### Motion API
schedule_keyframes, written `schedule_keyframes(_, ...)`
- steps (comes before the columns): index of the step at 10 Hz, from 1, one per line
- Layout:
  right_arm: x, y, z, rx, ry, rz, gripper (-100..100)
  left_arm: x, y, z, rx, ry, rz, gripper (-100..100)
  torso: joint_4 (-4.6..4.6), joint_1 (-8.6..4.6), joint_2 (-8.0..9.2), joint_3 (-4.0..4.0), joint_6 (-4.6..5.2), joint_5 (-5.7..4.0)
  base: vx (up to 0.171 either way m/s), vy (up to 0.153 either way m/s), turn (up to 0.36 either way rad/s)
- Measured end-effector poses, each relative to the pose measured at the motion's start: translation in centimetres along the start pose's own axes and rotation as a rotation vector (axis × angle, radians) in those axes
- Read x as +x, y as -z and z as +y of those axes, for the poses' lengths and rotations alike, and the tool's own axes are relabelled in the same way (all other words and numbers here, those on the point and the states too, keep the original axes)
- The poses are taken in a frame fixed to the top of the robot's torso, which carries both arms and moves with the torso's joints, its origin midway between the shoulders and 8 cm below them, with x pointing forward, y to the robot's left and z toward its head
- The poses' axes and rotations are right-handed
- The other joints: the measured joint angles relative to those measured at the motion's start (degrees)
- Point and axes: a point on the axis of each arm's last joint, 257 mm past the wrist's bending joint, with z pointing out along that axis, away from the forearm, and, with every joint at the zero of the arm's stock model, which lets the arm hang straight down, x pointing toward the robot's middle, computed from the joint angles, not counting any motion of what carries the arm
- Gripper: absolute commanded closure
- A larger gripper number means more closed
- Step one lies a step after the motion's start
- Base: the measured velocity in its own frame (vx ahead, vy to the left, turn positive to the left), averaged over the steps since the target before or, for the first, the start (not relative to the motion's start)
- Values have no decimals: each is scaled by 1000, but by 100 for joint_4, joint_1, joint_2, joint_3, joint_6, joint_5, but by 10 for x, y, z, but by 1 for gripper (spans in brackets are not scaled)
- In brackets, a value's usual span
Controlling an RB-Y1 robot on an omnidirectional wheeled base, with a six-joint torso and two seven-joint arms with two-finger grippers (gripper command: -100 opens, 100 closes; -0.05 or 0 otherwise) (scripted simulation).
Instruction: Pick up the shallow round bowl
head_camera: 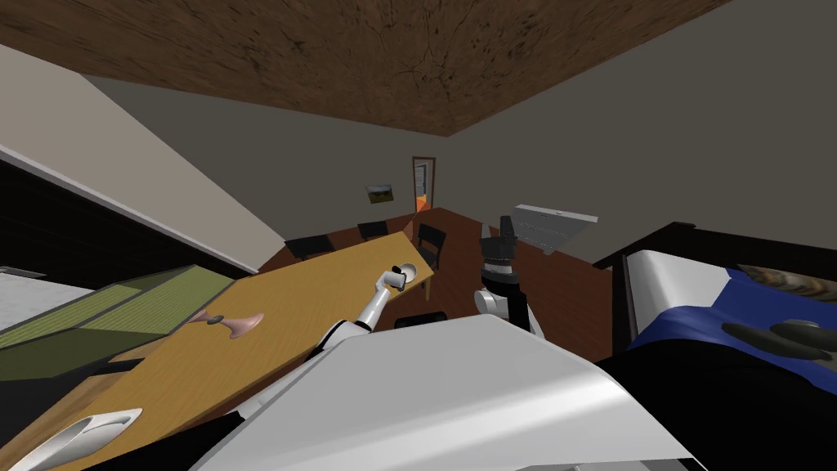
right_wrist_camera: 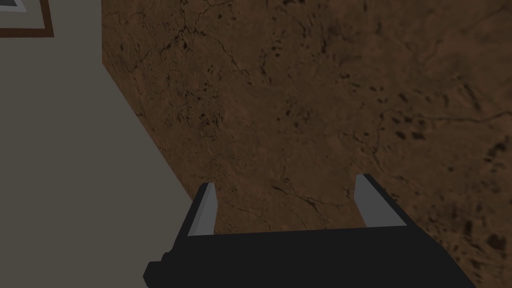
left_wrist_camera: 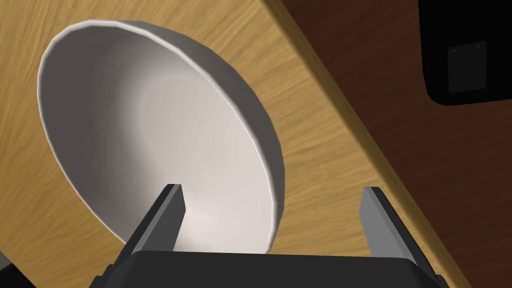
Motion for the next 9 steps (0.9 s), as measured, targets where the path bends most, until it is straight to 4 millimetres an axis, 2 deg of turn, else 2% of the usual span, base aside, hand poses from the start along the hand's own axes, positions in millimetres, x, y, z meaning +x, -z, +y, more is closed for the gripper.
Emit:
schedule_keyframes(3, 0, 0, 0, 0, 0, 0, 0, -3, -9, 11, 5, 6, -4, -100, -1, -1, -4, -3, -1, -1, 31, -11, -15)
schedule_keyframes(4, 0, 0, 0, 0, 0, 0, 0, -3, -10, 11, 7, 5, -4, 100, 1, 1, 2, 1, -1, 0, 0, 0, 0)
schedule_keyframes(8, 0, 0, 0, 0, 0, 0, 0, -3, -10, 12, 4, 8, -3, 100, 6, 1, 9, 7, 2, -1, 0, 0, 0)
schedule_keyframes(9, 0, 0, 0, 0, 0, 0, 0, -3, -10, 12, 4, 8, -3, 0, 7, 1, 11, 9, 2, -1, 0, 0, 0)
